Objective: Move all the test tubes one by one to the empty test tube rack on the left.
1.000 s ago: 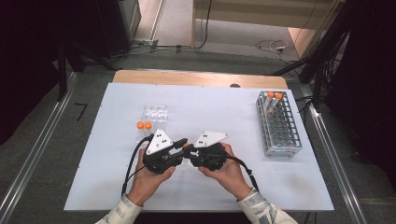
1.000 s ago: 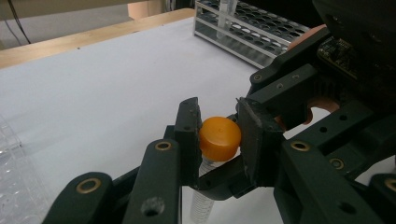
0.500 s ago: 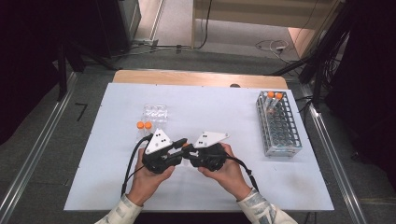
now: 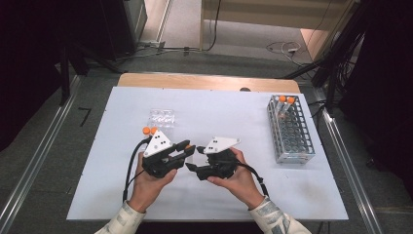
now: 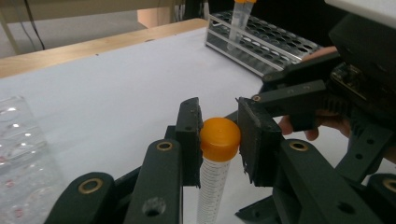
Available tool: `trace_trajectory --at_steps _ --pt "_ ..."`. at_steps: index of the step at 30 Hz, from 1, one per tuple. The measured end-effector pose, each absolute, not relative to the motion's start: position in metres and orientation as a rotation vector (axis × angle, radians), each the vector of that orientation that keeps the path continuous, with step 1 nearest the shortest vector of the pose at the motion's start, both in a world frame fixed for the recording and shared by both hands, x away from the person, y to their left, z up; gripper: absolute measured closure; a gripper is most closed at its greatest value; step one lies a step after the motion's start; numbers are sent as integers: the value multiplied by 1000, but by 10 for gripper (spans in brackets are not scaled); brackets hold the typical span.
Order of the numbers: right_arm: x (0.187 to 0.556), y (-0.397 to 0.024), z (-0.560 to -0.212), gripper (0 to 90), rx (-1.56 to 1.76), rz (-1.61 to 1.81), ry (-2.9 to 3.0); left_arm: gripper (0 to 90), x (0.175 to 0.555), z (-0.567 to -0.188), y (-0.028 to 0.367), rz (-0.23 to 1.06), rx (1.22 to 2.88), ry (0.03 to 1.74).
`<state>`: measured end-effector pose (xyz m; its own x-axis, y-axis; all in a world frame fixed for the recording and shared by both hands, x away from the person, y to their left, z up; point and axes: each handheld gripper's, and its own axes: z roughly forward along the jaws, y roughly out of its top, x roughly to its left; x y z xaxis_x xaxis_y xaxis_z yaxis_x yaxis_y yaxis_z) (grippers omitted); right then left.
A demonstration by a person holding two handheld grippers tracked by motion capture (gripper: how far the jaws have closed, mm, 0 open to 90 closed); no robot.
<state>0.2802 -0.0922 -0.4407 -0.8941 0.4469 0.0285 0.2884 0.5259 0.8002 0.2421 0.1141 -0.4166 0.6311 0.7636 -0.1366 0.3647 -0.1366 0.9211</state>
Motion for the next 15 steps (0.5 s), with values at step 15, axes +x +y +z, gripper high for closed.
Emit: trace_trajectory --at_steps 15 --pt "281 -97 -441 338 649 1301 2581 706 247 -388 156 533 1629 979"
